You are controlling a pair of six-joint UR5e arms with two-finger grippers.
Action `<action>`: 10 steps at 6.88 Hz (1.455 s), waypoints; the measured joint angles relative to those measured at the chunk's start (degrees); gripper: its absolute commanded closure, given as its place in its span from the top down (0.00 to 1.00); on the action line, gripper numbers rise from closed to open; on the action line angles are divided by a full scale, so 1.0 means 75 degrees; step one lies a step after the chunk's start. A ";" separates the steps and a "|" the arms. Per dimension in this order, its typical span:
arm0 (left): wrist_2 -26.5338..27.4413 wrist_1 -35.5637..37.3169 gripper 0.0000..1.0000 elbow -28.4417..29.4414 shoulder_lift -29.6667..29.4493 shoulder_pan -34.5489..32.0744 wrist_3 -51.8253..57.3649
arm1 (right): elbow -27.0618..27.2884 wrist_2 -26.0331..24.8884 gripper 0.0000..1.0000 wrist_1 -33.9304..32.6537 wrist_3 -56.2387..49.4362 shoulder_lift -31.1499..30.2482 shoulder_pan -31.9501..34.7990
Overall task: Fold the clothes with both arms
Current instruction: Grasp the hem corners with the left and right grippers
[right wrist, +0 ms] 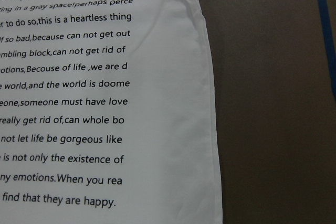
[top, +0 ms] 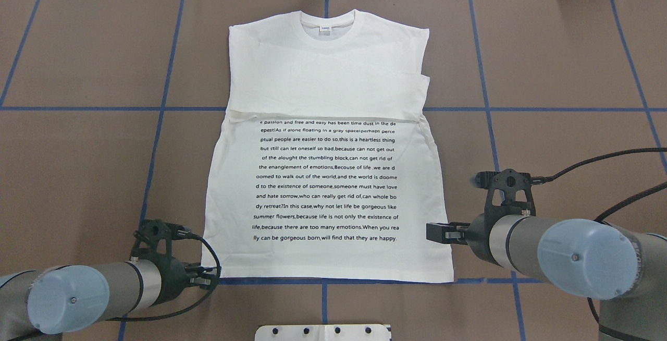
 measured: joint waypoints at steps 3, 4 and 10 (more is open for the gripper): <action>0.0008 -0.0006 0.00 -0.0049 -0.0016 0.0053 -0.0201 | -0.0004 0.0011 1.00 0.0003 0.0000 -0.0013 0.0000; 0.0009 -0.0006 0.00 -0.0116 -0.0021 0.0052 -0.0348 | -0.0008 0.0016 1.00 0.0045 0.0042 -0.0031 -0.0023; -0.0089 -0.0031 0.00 -0.0721 -0.0028 -0.0012 -0.0451 | -0.0072 -0.1391 1.00 0.0415 0.2113 -0.0621 -0.1374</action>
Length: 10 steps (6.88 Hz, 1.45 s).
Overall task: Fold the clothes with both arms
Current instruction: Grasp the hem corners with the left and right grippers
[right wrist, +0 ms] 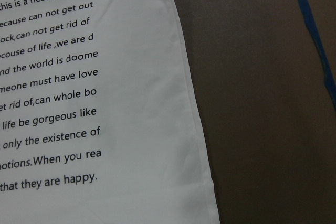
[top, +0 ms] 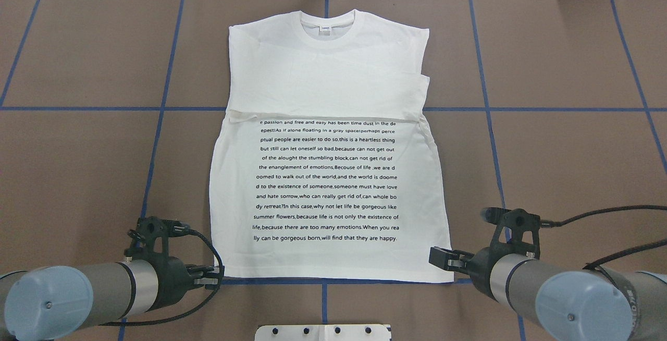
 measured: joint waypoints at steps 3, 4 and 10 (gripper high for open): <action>-0.0005 -0.0051 0.00 -0.0015 0.0006 -0.0010 -0.0027 | -0.0586 -0.1154 0.85 -0.0049 0.0473 -0.0019 -0.0729; -0.0005 -0.0055 0.00 -0.0017 0.0002 -0.0012 -0.0034 | -0.0760 -0.1386 0.65 -0.0051 0.0562 0.0083 -0.0825; 0.0007 -0.0069 0.00 -0.0044 0.0003 -0.0012 -0.0127 | -0.1113 -0.1699 0.54 -0.0066 0.0964 0.0391 -0.1021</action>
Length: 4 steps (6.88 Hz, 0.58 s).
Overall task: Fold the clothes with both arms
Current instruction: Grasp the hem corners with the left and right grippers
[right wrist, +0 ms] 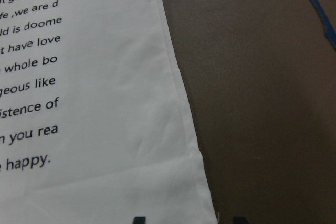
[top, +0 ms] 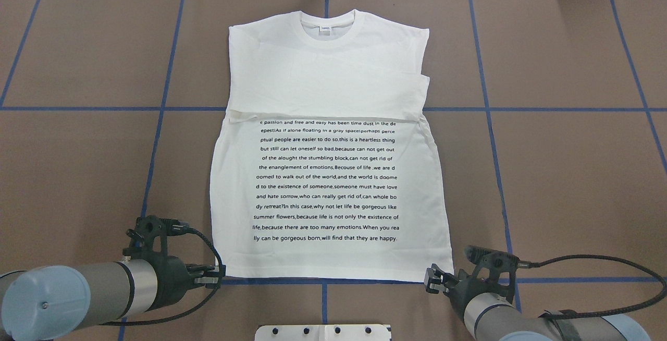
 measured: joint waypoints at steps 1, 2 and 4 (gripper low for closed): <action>0.0000 0.0000 0.00 -0.0004 0.0000 0.0000 -0.0011 | -0.0023 -0.0063 0.35 -0.0005 0.0004 0.0040 -0.0027; 0.0000 0.0000 0.00 -0.0006 0.0000 0.0000 -0.0015 | -0.0034 -0.0093 0.12 -0.0008 0.0005 0.0064 -0.0045; 0.0000 0.0000 0.00 -0.0008 0.0000 0.0000 -0.0016 | -0.0034 -0.0099 0.00 -0.0012 -0.0005 0.0073 -0.0051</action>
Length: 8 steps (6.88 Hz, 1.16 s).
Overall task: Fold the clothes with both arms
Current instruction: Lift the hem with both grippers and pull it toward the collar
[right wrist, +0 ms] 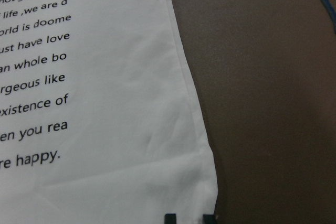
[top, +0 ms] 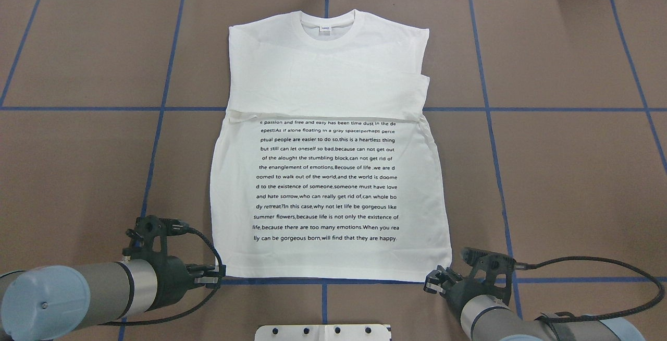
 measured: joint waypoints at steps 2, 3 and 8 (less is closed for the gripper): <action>-0.0002 0.0005 0.00 -0.0043 0.0012 0.0000 0.0000 | 0.0282 0.0041 0.00 -0.0434 -0.0024 -0.0018 0.0043; -0.0051 0.0037 0.00 -0.0274 0.0097 -0.0008 0.0002 | 0.1014 0.0277 0.00 -0.1307 -0.0039 -0.0047 0.0069; -0.1686 0.3130 0.00 -0.3550 0.0247 -0.0978 0.0196 | 0.4631 0.2512 0.00 -0.6354 -0.0364 0.1577 0.1043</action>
